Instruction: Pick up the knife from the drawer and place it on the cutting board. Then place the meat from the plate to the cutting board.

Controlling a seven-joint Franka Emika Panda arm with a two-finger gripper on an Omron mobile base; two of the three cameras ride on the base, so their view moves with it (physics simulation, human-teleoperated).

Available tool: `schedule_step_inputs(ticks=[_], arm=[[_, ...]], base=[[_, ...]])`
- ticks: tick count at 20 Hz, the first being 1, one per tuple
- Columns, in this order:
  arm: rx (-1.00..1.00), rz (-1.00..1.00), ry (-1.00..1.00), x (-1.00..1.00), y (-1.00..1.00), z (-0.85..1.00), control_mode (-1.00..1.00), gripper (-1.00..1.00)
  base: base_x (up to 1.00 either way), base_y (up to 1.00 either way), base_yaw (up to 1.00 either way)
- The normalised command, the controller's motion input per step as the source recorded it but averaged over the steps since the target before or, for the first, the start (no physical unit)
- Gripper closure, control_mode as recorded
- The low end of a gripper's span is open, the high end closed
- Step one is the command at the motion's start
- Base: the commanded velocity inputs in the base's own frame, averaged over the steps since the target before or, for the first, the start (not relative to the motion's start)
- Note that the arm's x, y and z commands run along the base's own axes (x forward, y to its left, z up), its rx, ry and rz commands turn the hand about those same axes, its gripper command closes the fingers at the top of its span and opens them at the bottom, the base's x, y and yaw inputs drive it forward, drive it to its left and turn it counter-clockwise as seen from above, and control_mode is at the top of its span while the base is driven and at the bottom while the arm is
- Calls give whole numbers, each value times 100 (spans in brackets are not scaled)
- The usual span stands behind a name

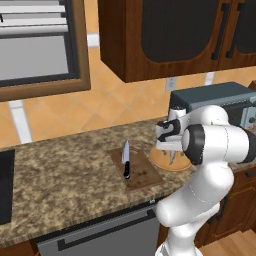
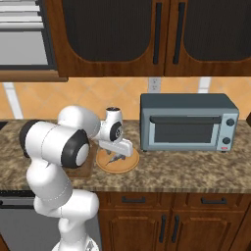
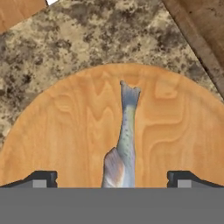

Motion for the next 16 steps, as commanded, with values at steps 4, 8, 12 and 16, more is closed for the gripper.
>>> schedule_step_inputs(ticks=[4, 8, 12, 16], arm=[[-4, 0, -1, 2, 0, -17, -100, -100], [-1, 0, -2, 4, 0, -16, -100, 100], [0, 0, -4, 3, 0, -12, -100, 100], [0, 0, -9, 0, 0, -8, -100, 100]], base=[[0, 0, 0], [0, 0, 0], [0, 0, 0], [0, 0, 0]])
